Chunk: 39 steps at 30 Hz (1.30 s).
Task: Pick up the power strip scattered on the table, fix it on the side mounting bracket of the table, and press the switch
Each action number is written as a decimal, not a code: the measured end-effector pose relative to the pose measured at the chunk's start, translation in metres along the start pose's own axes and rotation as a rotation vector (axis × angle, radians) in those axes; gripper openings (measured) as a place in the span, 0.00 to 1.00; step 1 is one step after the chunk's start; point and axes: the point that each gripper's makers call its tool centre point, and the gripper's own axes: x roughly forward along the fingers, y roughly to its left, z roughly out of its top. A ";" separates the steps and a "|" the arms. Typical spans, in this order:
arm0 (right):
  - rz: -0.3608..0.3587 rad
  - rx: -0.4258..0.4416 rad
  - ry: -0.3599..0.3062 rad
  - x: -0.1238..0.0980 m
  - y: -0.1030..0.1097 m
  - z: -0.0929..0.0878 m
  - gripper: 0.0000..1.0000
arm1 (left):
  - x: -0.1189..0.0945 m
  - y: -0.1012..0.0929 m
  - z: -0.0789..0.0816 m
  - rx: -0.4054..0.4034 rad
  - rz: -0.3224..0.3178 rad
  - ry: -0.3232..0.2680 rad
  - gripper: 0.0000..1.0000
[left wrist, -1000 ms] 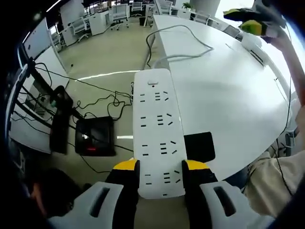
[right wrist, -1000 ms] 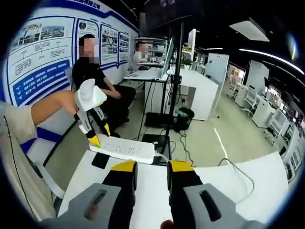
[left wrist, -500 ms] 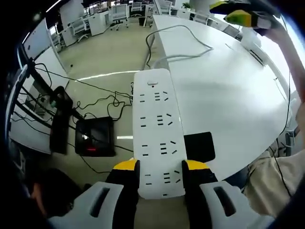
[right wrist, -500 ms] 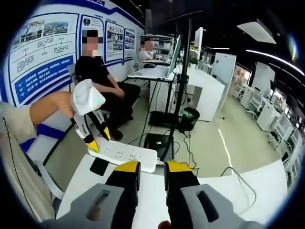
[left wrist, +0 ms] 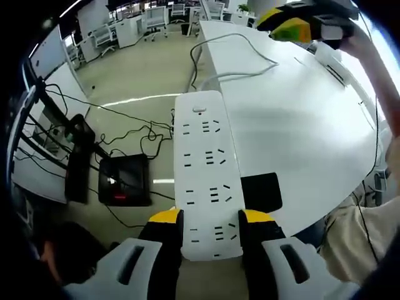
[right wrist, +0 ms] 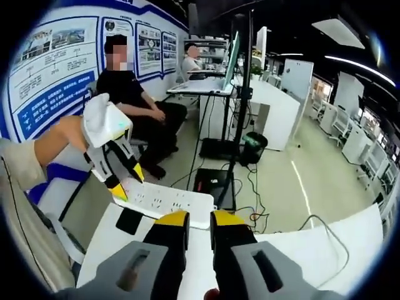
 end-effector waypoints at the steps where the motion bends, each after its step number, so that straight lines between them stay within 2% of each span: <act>1: 0.004 0.006 0.003 0.002 -0.001 0.001 0.10 | 0.000 -0.001 0.000 0.001 0.000 0.000 0.40; 14: 0.012 0.047 0.035 0.038 0.001 -0.001 0.00 | 0.000 0.001 -0.001 0.007 -0.003 -0.008 0.40; 28: 0.027 0.056 0.047 0.052 0.018 -0.008 0.00 | 0.000 0.006 0.001 0.006 -0.003 -0.009 0.40; 39: 0.019 0.083 0.074 0.075 0.018 -0.010 0.00 | 0.001 0.009 0.003 0.010 -0.001 -0.013 0.40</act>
